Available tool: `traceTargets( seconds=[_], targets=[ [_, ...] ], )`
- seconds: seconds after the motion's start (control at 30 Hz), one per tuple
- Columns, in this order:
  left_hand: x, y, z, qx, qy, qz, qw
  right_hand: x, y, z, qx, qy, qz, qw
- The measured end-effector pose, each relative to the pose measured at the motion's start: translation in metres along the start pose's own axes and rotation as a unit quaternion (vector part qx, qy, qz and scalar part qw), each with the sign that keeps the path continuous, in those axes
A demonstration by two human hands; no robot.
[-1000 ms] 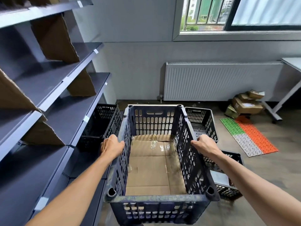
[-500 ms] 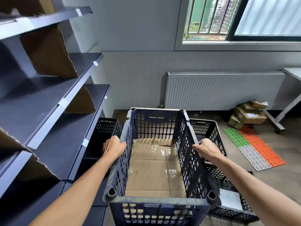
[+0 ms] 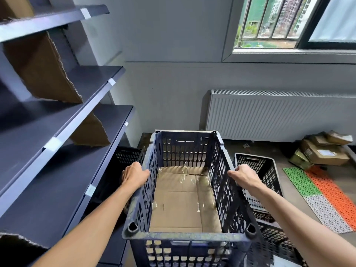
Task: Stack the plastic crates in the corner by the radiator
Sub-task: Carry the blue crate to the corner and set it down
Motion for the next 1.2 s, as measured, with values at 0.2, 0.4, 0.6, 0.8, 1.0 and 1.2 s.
traceTargets(
  seconds=[0.2,0.4,0.6,0.8,1.0,1.2],
  targets=[
    [0.040,-0.008,0.046,-0.001,-0.026,-0.015,1.000,-0.021,-0.022,0.078,-0.020,-0.012,-0.009,1.000],
    [0.068,-0.018,0.086,0.008,-0.036,-0.028,0.999,-0.043,-0.037,0.133,-0.019,-0.018,-0.002,1.000],
    [0.086,-0.023,0.144,0.003,-0.033,-0.047,0.998,-0.063,-0.038,0.183,-0.008,-0.016,0.011,1.000],
    [0.104,-0.019,0.221,-0.018,-0.015,-0.058,0.998,-0.084,-0.029,0.245,-0.001,0.012,-0.007,1.000],
    [0.110,-0.018,0.306,-0.044,-0.003,-0.046,0.998,-0.119,-0.011,0.307,0.003,0.033,-0.014,0.999],
    [0.114,-0.028,0.361,-0.059,0.001,-0.047,0.997,-0.142,0.008,0.355,-0.010,0.043,-0.014,0.999]
  ],
)
Point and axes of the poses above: each hand's wrist, its own z-axis towards the middle knuckle, its own y-axis out of the palm, x = y × z, the point moved 9 cm from there along z, towards the middle knuckle, and after that the axes turned 9 degrees about z, right-handed, at the moved point
